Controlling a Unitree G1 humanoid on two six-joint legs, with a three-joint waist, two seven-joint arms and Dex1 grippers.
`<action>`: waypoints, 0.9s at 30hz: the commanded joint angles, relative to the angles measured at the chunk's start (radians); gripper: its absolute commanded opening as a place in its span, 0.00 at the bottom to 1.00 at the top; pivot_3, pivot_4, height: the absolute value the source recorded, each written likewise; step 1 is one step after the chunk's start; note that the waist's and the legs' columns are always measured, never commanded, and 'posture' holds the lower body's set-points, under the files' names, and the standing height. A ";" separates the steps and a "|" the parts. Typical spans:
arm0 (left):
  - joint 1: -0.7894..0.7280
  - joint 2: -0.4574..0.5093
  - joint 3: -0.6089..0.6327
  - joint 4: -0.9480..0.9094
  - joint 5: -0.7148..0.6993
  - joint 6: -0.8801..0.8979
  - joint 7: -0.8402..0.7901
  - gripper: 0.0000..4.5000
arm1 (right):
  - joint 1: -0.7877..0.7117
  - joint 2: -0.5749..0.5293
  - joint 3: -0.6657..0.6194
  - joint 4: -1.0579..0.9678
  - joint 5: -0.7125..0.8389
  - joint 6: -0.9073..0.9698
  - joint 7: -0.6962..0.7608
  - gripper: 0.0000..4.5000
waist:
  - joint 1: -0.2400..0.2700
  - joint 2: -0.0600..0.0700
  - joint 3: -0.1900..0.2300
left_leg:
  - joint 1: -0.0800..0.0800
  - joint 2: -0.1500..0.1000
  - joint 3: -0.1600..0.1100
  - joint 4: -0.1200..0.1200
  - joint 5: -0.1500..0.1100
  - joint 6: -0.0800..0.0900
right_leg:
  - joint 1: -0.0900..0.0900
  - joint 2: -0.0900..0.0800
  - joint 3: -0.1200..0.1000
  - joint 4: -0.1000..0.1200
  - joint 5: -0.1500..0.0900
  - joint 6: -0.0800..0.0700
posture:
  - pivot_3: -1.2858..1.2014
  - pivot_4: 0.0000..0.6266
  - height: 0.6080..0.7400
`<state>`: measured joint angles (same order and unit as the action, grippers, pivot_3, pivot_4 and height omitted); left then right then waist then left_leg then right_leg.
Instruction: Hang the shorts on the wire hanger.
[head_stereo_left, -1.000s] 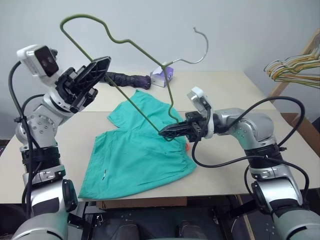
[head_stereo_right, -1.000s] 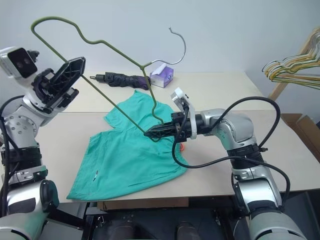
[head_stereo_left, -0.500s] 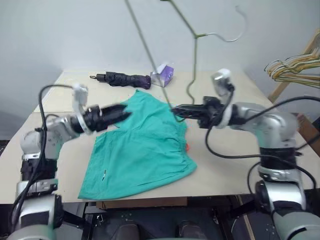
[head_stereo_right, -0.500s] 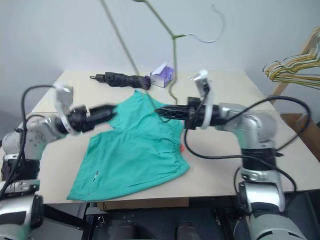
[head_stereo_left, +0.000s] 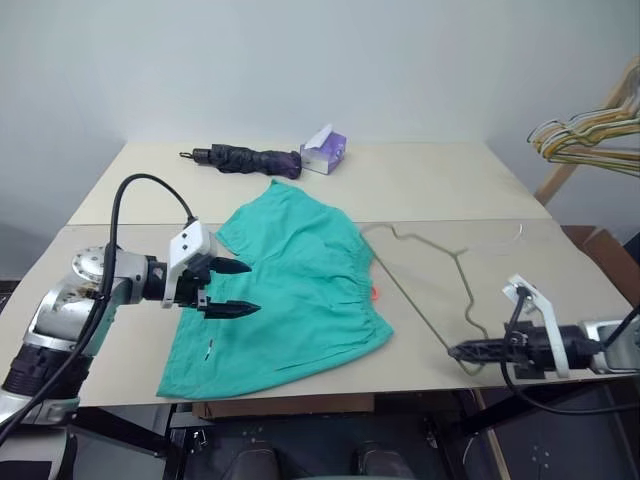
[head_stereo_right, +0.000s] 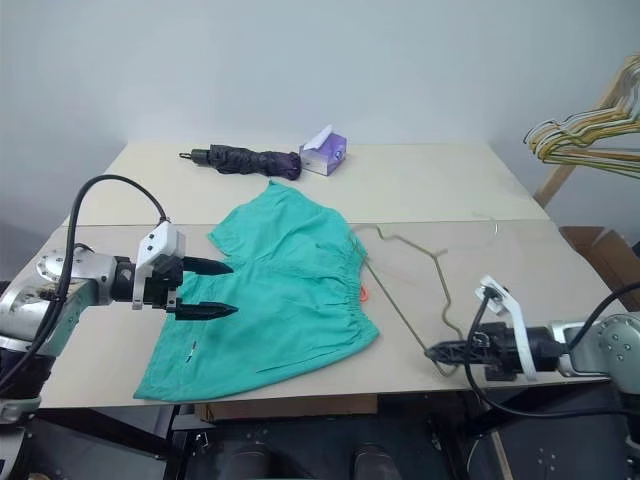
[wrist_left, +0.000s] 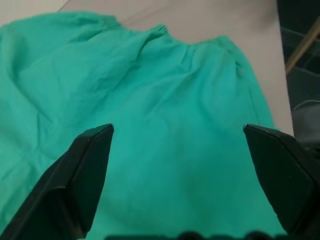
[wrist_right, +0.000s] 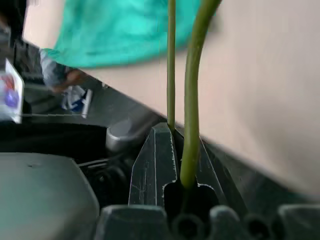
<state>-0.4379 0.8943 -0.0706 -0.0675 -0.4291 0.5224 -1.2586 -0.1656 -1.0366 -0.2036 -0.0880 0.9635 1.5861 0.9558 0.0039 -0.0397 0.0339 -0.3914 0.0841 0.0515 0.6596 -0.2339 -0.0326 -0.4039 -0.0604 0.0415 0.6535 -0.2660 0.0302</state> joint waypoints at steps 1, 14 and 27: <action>-0.039 -0.004 0.001 -0.042 0.002 0.003 0.002 1.00 | -0.002 -0.048 0.046 0.073 -0.011 -0.020 0.067 0.00 | -0.005 0.000 0.000 | 0.001 0.000 0.000 0.000 0.000 0.000 | 0.000 0.000 0.000 0.000 0.000 0.000 | 0.53 0.00 1.00; -0.004 0.001 0.006 -0.053 0.011 0.003 0.006 1.00 | -0.118 0.003 0.268 0.214 -0.115 -0.154 0.186 0.00 | -0.015 0.000 0.000 | 0.001 0.000 0.000 0.000 0.000 0.000 | 0.000 0.001 0.001 0.001 -0.001 0.001 | 0.54 0.00 1.00; 0.011 -0.004 0.007 -0.033 0.042 -0.023 0.012 1.00 | -0.103 0.004 0.255 0.118 -0.108 -0.230 0.279 0.00 | 0.007 0.000 0.000 | 0.001 0.000 0.000 0.000 0.000 0.000 | 0.000 0.001 0.000 0.001 -0.001 0.001 | 0.55 0.00 1.00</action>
<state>-0.4246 0.8825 -0.0839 -0.0955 -0.3898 0.5214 -1.2471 -0.2661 -1.0135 0.0649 0.0643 0.8449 1.3831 1.2057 0.0107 -0.0396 0.0339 -0.3906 0.0841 0.0515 0.6596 -0.2342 -0.0321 -0.4040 -0.0597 0.0418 0.6545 -0.2666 0.0313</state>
